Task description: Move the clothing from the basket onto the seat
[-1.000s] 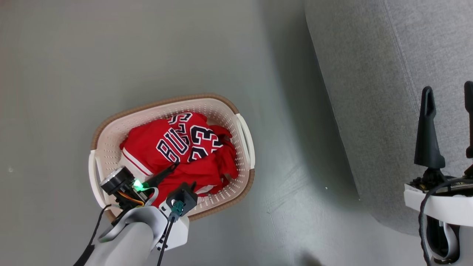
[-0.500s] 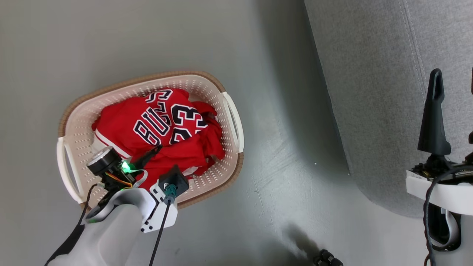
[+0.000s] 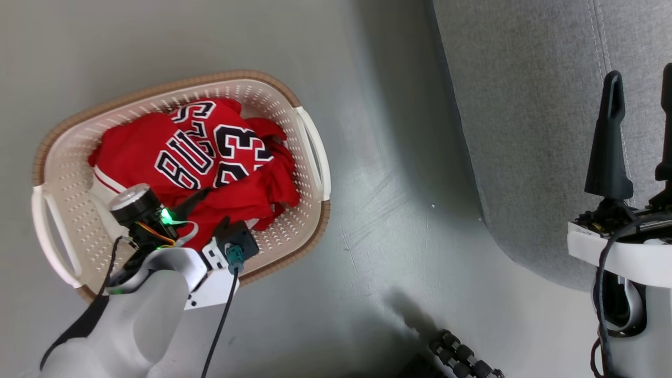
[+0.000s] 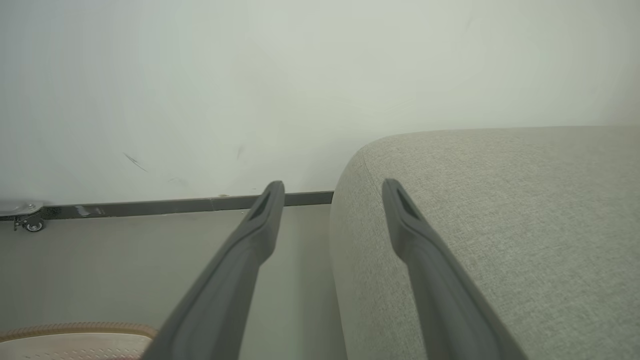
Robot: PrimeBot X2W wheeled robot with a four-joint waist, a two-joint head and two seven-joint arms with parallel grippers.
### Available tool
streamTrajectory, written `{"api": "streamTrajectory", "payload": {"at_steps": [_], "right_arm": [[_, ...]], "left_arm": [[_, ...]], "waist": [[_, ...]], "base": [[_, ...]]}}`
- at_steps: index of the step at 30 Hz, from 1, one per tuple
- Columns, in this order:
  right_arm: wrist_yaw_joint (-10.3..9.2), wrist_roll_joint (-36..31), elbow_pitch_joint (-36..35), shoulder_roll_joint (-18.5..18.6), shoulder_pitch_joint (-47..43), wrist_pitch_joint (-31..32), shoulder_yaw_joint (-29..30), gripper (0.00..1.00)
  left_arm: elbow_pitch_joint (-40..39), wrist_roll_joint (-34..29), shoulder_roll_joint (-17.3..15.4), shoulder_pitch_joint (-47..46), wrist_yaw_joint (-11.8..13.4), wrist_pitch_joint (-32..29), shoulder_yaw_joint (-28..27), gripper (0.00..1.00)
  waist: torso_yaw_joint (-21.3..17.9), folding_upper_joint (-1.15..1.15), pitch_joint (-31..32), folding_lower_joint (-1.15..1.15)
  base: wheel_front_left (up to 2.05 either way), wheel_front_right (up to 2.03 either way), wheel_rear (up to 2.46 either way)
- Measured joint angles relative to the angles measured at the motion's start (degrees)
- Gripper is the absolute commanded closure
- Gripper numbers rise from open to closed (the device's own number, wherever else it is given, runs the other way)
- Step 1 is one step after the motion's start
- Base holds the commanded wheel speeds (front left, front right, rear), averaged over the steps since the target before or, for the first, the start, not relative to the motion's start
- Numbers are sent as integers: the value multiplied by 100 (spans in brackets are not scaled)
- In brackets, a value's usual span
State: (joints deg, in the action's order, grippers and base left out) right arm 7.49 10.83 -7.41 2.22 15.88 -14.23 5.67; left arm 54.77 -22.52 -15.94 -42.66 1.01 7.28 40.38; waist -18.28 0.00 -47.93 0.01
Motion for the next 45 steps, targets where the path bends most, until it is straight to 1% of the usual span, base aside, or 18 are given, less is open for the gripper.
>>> {"api": "streamTrajectory", "payload": {"at_steps": [7,16,19,20,21,22,23,33,41,43,45], "right_arm": [[0,92,101,0,142,-7,-57,0],[0,187,114,0,452,-8,-105,0],[0,190,114,0,485,-8,-107,0],[0,198,114,0,504,-8,-104,0],[0,208,115,0,528,-8,-101,0],[0,232,114,0,547,-8,-98,0],[0,242,114,0,558,-12,-94,0],[0,299,160,0,768,-14,-60,0],[0,304,232,1,791,-16,-46,0],[0,304,253,1,792,-16,-37,0],[0,301,275,1,794,-16,-35,0]], "left_arm": [[215,-123,-129,-202,24,-140,56,0],[419,-144,-130,-355,111,-328,55,0],[442,-178,-90,-430,180,-419,57,0],[449,-185,-71,-464,202,-437,56,15],[452,-185,-46,-489,203,-475,54,61],[453,-182,-22,-505,203,-480,46,89],[454,-182,-5,-517,204,-476,44,100],[431,-78,54,-572,435,-198,-48,100],[335,113,115,-572,662,166,-213,100],[305,172,112,-572,675,268,-256,100],[265,232,112,-569,773,345,-303,100]], "waist": [[-131,0,-244,0],[-263,0,-497,0],[-290,0,-566,0],[-297,0,-587,0],[-303,0,-607,0],[-308,0,-625,0],[-312,0,-643,0],[-261,0,-678,0],[-182,0,-577,0],[-158,0,-540,0],[-132,0,-499,0]], "base": [[0,0,0],[0,0,0],[0,0,0],[0,0,0],[0,0,0],[0,0,0],[0,0,0],[0,0,0],[0,0,0],[0,0,0],[0,0,0]]}}
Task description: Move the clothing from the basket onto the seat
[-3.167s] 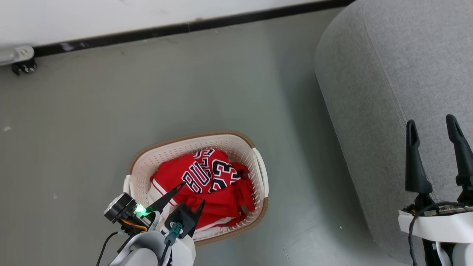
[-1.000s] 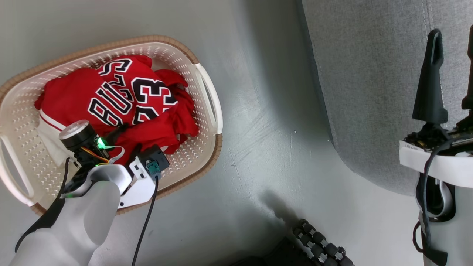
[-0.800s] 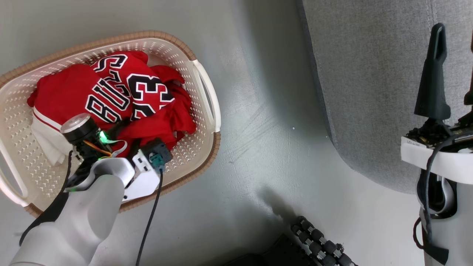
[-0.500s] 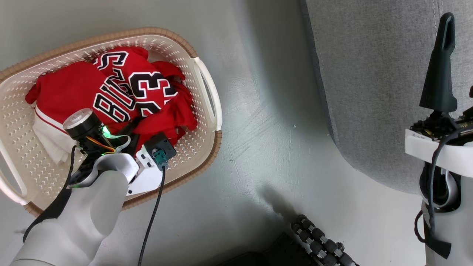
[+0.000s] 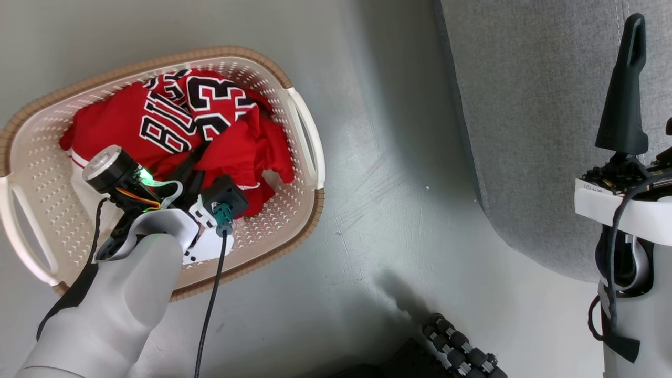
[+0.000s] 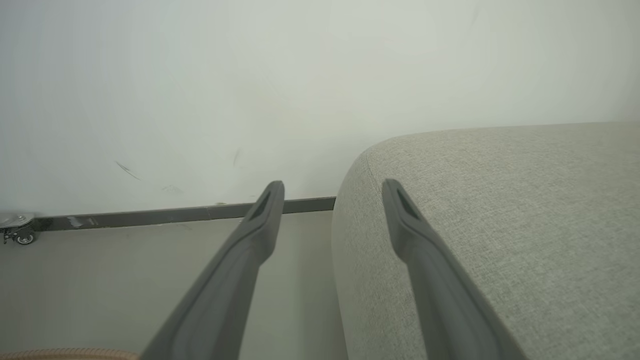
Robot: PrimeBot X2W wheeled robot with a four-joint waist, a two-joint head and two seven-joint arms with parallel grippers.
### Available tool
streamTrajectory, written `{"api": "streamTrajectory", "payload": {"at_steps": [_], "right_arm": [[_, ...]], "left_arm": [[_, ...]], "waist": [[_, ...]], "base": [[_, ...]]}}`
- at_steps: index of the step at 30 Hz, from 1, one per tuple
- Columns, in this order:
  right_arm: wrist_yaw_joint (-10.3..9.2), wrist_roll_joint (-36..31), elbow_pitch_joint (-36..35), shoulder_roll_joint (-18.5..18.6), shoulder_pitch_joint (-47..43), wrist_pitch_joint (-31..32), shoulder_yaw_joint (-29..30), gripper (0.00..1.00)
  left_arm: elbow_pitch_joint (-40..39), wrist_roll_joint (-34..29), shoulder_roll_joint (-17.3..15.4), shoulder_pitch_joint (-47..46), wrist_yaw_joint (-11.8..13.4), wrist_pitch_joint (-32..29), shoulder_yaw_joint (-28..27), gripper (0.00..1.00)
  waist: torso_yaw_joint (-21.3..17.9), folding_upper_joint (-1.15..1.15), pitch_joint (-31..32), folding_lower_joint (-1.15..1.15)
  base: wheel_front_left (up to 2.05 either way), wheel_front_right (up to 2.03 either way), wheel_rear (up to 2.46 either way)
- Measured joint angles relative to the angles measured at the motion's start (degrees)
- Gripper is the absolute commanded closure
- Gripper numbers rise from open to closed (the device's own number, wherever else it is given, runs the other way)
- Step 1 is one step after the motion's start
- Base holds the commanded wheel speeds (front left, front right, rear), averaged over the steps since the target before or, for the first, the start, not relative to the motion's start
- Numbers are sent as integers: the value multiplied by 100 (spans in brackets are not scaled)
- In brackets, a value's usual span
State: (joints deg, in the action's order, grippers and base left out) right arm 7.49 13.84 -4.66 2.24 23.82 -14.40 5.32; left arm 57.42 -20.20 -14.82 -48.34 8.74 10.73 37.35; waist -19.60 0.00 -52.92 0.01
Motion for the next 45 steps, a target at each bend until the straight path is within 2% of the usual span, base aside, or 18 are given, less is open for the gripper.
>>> {"api": "streamTrajectory", "payload": {"at_steps": [17,22,26,35,45], "right_arm": [[0,-200,133,4,111,-5,-14,0],[0,-348,171,5,111,-5,-15,0],[0,-441,208,9,112,-5,-12,0],[0,-722,289,21,114,-5,12,0],[0,-943,354,26,110,-5,108,0]], "left_arm": [[-556,445,197,470,389,321,-238,100],[-808,559,235,508,414,342,-270,100],[-1111,641,300,653,544,344,-296,100],[-2064,802,390,841,670,349,-241,100],[-2870,1082,316,1318,839,350,-236,100]], "waist": [[304,0,426,0],[395,0,545,0],[491,0,674,0],[715,0,986,0],[1022,0,1394,0]], "base": [[0,0,0],[0,0,0],[0,0,0],[0,0,0],[0,0,0]]}}
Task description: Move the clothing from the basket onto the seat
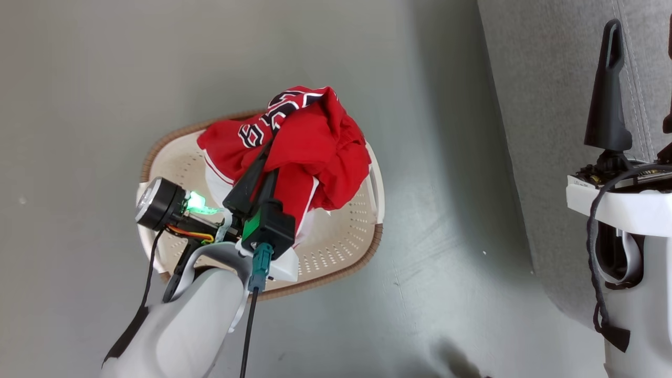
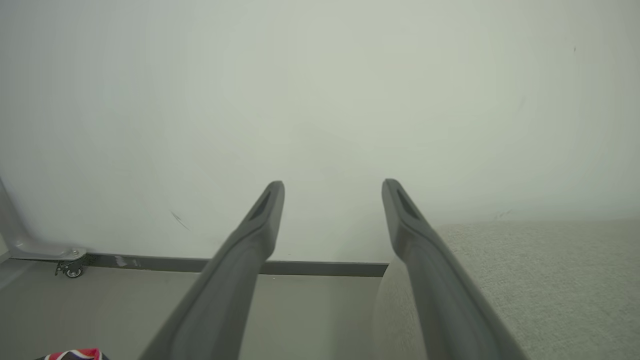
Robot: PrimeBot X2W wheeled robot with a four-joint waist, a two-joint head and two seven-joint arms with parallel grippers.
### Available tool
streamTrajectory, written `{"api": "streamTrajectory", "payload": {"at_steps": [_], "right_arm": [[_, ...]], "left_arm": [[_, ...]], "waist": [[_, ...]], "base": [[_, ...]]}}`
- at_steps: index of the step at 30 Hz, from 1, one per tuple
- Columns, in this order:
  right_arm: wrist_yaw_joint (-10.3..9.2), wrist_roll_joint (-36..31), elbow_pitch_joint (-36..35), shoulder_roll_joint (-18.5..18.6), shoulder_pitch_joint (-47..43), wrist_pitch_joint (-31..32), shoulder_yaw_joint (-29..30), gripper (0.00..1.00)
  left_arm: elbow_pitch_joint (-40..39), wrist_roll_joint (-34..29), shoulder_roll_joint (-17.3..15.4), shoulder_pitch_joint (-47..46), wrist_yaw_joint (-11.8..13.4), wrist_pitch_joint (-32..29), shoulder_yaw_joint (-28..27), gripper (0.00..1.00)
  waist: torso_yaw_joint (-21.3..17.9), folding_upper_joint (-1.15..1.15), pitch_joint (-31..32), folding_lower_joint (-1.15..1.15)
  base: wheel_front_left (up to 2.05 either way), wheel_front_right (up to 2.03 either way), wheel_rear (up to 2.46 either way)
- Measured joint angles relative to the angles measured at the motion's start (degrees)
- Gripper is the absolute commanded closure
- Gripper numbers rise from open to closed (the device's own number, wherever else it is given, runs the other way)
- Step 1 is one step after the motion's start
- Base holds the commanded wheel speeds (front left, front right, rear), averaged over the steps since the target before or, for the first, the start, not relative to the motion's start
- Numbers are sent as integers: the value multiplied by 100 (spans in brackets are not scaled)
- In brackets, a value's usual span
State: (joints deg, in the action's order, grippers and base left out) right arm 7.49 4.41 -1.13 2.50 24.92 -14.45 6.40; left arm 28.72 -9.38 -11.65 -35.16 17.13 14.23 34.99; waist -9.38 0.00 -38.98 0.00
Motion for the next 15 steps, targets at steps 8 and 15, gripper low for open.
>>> {"api": "streamTrajectory", "payload": {"at_steps": [8,15], "right_arm": [[0,-144,75,3,-26,0,47,0],[0,-199,119,7,-78,0,77,0]], "left_arm": [[-367,171,-87,229,32,0,-20,100],[-703,297,-171,336,60,0,-74,100]], "waist": [[212,0,328,0],[362,0,642,0]], "base": [[0,0,0],[0,0,0]]}}
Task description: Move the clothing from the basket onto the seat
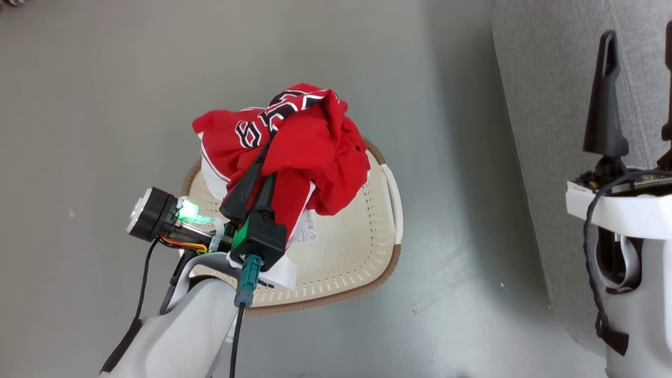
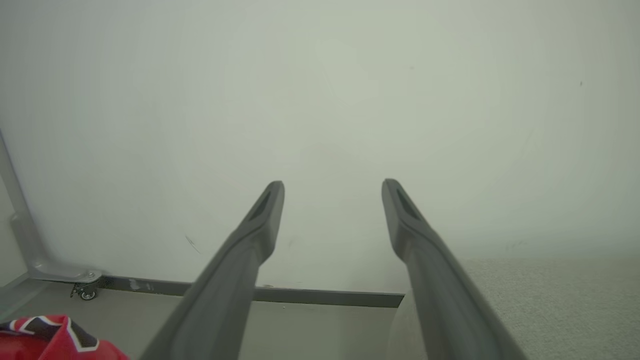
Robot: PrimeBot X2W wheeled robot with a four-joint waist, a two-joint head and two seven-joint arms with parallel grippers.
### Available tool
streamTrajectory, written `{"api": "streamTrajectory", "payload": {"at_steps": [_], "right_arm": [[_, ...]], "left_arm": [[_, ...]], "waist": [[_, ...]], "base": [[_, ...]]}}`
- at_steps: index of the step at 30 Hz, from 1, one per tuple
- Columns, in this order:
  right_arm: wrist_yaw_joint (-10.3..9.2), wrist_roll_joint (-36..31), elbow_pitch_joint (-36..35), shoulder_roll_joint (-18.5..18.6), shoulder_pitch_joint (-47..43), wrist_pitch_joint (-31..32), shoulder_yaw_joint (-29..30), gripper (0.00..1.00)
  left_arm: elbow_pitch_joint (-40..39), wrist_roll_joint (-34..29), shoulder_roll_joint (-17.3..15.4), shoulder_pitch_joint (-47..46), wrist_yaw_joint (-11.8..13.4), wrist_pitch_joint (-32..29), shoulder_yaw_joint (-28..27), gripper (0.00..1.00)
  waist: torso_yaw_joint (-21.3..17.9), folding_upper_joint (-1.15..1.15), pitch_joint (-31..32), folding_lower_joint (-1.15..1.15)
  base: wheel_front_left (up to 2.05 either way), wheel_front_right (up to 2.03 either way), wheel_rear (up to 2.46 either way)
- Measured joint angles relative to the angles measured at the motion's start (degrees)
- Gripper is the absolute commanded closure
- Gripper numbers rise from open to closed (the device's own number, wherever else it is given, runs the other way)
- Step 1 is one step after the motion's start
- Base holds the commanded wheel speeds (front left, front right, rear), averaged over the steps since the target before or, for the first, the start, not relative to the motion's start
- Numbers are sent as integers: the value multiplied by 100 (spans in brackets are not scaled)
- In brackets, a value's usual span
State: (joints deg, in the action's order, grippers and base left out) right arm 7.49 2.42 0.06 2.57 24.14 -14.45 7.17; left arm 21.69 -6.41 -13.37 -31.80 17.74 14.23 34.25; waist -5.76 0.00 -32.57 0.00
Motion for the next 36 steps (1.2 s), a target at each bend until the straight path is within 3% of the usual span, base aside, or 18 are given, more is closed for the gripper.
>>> {"api": "streamTrajectory", "payload": {"at_steps": [19,36], "right_arm": [[0,-186,259,141,-460,0,-85,0],[0,-287,626,482,-1002,0,-360,0]], "left_arm": [[-635,776,-122,235,-19,24,-449,100],[-665,1347,-409,358,-677,24,-703,100]], "waist": [[254,0,996,0],[364,0,1947,0]], "base": [[0,0,0],[0,0,0]]}}
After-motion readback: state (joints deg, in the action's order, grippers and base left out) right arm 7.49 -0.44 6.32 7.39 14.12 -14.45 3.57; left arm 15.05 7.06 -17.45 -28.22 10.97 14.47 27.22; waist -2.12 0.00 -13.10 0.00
